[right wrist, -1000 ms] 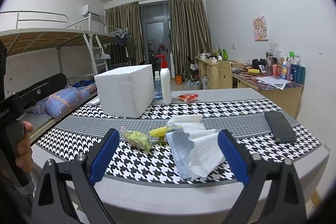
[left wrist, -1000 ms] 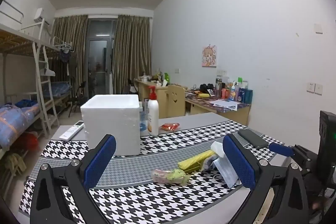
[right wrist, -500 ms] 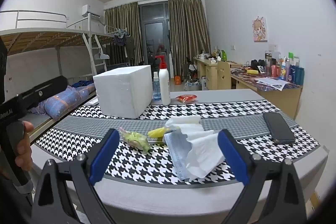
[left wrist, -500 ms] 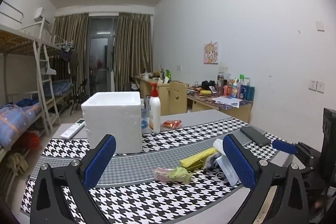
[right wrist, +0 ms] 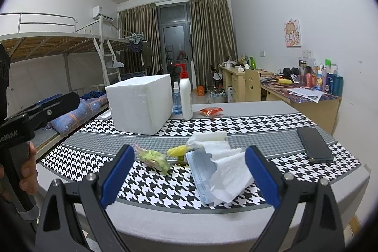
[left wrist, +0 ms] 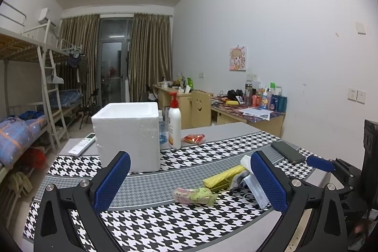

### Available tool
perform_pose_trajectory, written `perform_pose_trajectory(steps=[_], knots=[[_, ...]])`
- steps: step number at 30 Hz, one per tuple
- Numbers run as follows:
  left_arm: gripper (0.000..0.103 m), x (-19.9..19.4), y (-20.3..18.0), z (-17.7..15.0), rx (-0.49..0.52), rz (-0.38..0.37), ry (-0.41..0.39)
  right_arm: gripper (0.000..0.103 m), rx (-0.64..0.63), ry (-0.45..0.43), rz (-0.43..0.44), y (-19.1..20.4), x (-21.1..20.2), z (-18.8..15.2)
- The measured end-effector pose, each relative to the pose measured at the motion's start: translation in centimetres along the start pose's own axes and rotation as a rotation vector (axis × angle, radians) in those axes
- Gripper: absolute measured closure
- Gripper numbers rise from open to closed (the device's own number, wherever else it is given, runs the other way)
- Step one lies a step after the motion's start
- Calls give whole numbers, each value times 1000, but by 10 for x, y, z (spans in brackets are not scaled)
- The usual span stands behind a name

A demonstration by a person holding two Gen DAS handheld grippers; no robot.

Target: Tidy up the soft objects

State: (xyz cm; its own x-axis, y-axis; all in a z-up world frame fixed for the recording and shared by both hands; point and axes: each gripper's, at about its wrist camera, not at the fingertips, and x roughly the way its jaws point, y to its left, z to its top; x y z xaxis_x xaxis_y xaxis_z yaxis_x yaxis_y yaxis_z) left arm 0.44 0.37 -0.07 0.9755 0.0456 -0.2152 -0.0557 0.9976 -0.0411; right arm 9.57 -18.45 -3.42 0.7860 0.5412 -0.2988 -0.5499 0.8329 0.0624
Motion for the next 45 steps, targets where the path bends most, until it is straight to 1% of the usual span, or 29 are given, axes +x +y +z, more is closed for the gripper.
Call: perform_pose_trajectory(steps=[18,27,35,38,45], knots=[[1,4,8,-1,-11,16,15,6,-3,6,-1,3,0,0],[1,6,5,-4,-6,15,28,6,-2,7,-2,4,-1,2],[1,14,3,-8,2,-12,58,6,13,16,-20,1,1,0],[1,19,5,-9,-5,-24,78,6,12,25,-37,0,1,0],[1,39,4,-17,-13,-22,135,6,13,48,-52,-2,7,-1]])
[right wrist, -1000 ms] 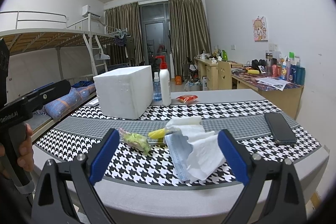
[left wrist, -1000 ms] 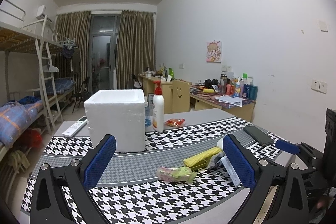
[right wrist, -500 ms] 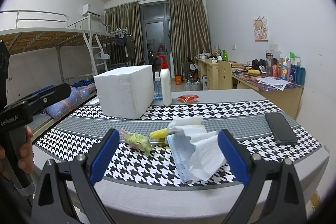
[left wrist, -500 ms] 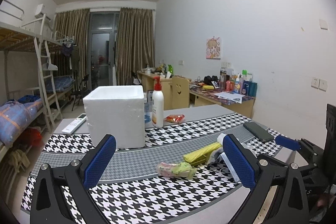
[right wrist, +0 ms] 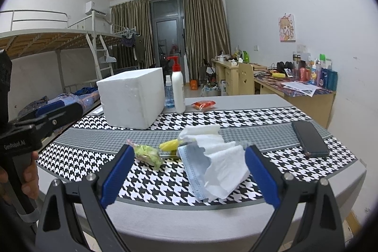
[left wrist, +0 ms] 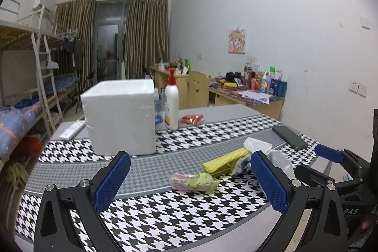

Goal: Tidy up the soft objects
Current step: 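Move the left tool toward the wrapped tissue pack while the right tool approaches the white tissues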

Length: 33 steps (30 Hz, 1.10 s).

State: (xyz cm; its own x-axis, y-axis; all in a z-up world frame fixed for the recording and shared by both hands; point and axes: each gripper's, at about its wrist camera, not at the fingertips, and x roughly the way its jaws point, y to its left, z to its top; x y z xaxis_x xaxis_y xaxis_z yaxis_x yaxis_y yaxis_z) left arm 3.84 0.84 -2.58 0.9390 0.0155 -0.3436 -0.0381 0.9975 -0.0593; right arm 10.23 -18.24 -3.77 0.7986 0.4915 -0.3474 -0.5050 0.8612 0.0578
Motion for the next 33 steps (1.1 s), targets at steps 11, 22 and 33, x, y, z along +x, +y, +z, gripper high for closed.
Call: perform_pose_trajectory(steps=[11,22,33], knots=[[1,30,-6,-10,-11,10,88,6,4,50,0,-4,11,-7],[1,60,-10,-16,-10,-7,154,6,5,75,14,-13,27,-7],[1,83,-9,-22,-28,-12,231,6,-2,107,-2,-23,38,-8]])
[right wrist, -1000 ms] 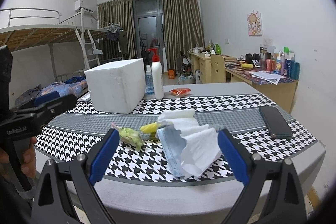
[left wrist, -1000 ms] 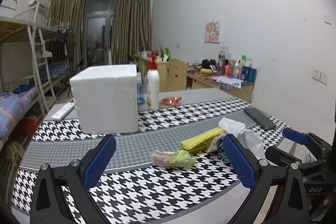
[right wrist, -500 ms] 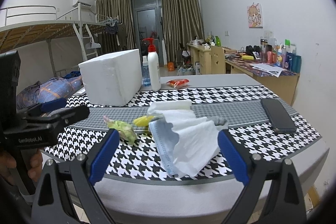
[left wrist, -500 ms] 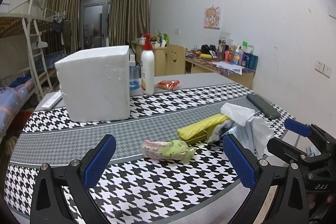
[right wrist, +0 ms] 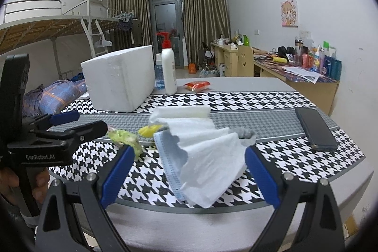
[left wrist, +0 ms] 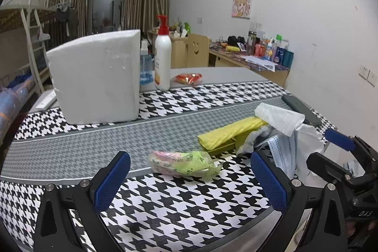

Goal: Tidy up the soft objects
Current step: 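Move the left tool toward the wrapped tissue pack while the right tool approaches the white tissues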

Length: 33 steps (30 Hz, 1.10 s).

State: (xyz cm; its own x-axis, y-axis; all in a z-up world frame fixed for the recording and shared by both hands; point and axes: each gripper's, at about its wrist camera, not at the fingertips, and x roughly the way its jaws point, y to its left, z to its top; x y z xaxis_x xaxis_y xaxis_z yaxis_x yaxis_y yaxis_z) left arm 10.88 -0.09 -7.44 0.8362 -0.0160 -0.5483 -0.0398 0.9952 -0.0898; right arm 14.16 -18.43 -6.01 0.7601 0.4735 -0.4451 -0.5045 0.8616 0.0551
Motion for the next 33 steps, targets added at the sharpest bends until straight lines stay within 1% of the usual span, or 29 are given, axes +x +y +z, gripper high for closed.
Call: perform_pose_trajectory(steps=[4,13,21,24,26,28,32,33], knots=[[1,11,-3,0,5,-12,26,6,-4,15,-8,-3,3,-1],[1,34,-2,-1,-2,29,78,6,-5,33,12,-9,8,-1],[1,54,-4,-4,6,24,128,6,-3,48,3,-17,14,-3],[1,60,-3,-4,-2,22,154,13,-3,53,3,-20,14,-4],[1,63,-3,-4,-2,14,174,15,6,64,3,-22,16,-5],[1,65,-5,-5,3,15,183,24,17,79,9,-24,18,-6],[2,70,-4,-6,-1,17,208,27,22,78,19,-25,18,-6],[5,71,-2,-6,-9,20,217,28,23,76,23,-24,17,-7]])
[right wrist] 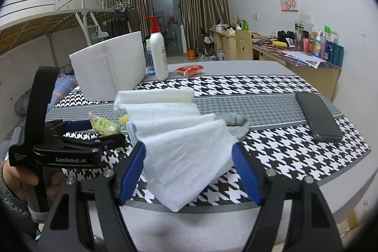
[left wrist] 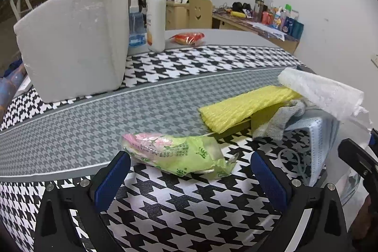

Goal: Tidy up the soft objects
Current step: 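Move the left tool toward the wrapped tissue pack while the right tool approaches the white tissues, then grasp the white tissues with the right tool while the left tool grasps the tissue pack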

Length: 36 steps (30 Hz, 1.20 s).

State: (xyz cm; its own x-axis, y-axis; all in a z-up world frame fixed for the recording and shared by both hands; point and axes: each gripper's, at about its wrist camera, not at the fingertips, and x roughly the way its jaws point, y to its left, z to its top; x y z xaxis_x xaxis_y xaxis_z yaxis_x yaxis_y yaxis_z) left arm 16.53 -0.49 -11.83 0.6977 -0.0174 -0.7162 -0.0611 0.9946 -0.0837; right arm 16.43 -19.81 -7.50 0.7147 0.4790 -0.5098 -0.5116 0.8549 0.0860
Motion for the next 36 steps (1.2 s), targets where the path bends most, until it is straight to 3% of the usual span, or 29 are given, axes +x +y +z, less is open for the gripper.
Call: perform_pose_trajectory(steps=[5,7,9,13,15,19,25,30,36], knots=[[21,6,7,0,-37,-26,32,37,7,3,1,-1,0,-1],[23,7,8,0,-41,-32,38,45,15,2,-8,-3,0,0],[35,6,7,-1,-35,-50,34,50,26,2,-21,-6,-1,1],[44,5,4,-1,-19,-60,32,63,57,10,-37,-11,1,2],[54,4,5,-1,-28,-70,30,70,57,21,-42,-9,3,1],[60,1,8,-2,-44,-90,19,87,66,12,-49,-9,1,1],[80,-8,9,-3,-50,-123,-21,92,96,5,-59,-15,-2,3],[86,-22,6,-4,-34,-139,-76,92,105,-28,-59,-15,-11,8],[86,-29,7,-7,-27,-127,-80,94,97,-46,-63,-11,-15,9]])
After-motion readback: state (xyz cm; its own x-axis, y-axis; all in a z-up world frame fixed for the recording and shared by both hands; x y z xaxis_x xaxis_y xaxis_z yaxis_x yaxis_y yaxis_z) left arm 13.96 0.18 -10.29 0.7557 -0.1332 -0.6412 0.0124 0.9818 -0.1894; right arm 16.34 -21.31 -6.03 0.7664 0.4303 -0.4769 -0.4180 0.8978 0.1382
